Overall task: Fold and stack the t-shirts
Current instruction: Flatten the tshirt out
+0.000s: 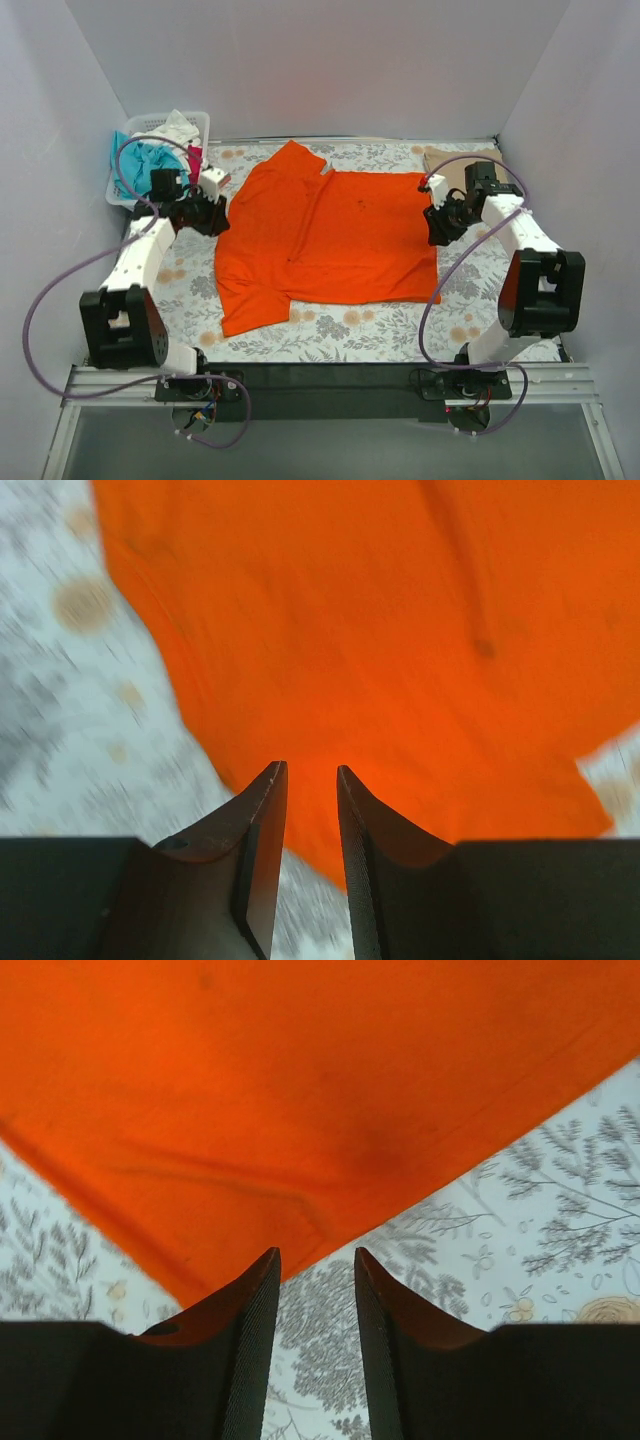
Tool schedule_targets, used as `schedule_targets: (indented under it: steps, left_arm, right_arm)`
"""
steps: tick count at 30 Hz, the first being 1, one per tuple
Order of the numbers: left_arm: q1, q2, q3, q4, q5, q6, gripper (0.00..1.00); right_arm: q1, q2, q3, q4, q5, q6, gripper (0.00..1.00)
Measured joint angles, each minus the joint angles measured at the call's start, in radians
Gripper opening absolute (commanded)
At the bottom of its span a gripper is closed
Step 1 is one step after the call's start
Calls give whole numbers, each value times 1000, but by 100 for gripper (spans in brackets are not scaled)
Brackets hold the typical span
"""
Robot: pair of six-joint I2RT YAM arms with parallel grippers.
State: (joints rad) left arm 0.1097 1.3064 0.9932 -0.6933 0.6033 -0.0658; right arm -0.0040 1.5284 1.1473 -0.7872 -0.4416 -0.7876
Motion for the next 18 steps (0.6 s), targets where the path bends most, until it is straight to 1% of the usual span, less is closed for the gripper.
schedule_targets:
  steps: [3, 4, 5, 7, 9, 10, 12, 13, 15, 18]
  left_arm:
    - [-76, 226, 178, 183, -94, -157, 23]
    - [-100, 302, 238, 223, -132, -205, 24]
    - [-121, 379, 306, 259, -167, -248, 25]
    - [-150, 518, 427, 317, -226, -318, 23]
    - [-175, 672, 579, 357, -274, -390, 19]
    - [-181, 739, 640, 378, -293, -423, 17]
    - [-187, 840, 732, 410, -326, -479, 14]
    - [-187, 883, 770, 420, -338, -506, 11]
    - [-186, 954, 836, 430, -355, -549, 8]
    - [-186, 1012, 880, 447, -369, -586, 6]
  right_arm:
    - [8, 134, 106, 76, 36, 109, 28]
    - [12, 179, 156, 91, 50, 143, 24]
    - [17, 219, 201, 115, 63, 173, 22]
    - [28, 311, 319, 143, 85, 241, 19]
    - [40, 397, 441, 181, 105, 298, 15]
    - [44, 427, 485, 195, 115, 321, 9]
    - [55, 489, 569, 238, 143, 369, 5]
    - [61, 514, 603, 250, 156, 394, 4]
    - [72, 571, 678, 265, 179, 432, 2]
    - [84, 647, 760, 289, 204, 472, 1]
